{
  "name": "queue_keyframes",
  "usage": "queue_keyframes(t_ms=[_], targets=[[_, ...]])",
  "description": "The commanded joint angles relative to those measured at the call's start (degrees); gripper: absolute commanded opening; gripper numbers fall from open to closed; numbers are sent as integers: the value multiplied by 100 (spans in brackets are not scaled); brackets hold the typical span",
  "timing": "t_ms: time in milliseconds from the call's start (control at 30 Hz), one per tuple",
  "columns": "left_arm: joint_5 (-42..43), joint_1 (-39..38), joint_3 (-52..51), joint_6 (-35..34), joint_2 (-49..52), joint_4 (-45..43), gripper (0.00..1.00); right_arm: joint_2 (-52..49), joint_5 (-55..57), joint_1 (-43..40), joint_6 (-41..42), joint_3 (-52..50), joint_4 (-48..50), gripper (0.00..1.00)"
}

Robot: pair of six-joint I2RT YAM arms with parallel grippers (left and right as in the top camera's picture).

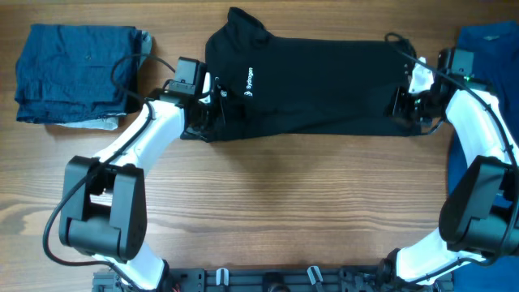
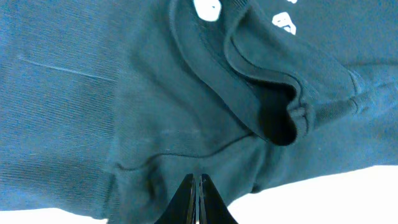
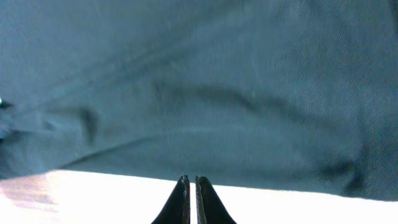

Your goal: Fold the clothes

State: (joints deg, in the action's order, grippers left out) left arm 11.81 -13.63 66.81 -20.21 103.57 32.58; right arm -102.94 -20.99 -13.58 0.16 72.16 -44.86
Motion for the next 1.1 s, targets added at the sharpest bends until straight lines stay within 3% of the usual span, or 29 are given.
queue_keyframes(t_ms=[0, 100, 367, 400, 467, 500, 567, 733, 900, 1000, 1067], targets=[[-140, 411, 2, -256, -271, -46, 4, 11, -120, 50, -125, -72, -22, 15], [-138, 785, 0, -542, -306, -131, 4, 11, -116, 162, -127, -72, 11, 20], [-131, 955, -15, -420, 4, -103, 4, -275, 341, 367, 133, -83, 260, 13], [-42, 951, -15, -407, 44, -103, 9, -382, 452, 367, 133, -87, 280, 13], [328, 925, -15, -149, 96, -107, 33, -603, 704, 367, 138, -90, 367, 32], [385, 894, -15, -11, 96, -107, 42, -678, 752, 365, 138, -90, 374, 36], [385, 800, -15, 52, 96, -85, 45, -855, 767, 365, 138, -92, 398, 45], [522, 446, -15, 48, 96, -37, 44, -1132, 769, 365, 133, -94, 485, 45], [-131, 229, -15, 33, 122, 308, 47, -1152, 767, 365, 136, -94, 481, 45], [-826, 216, -20, 33, 125, 498, 20, -1152, 772, 365, 133, -94, 485, 40], [-1163, 216, -22, 33, 125, 527, 14, -1152, 769, 365, 133, -94, 479, 39]])
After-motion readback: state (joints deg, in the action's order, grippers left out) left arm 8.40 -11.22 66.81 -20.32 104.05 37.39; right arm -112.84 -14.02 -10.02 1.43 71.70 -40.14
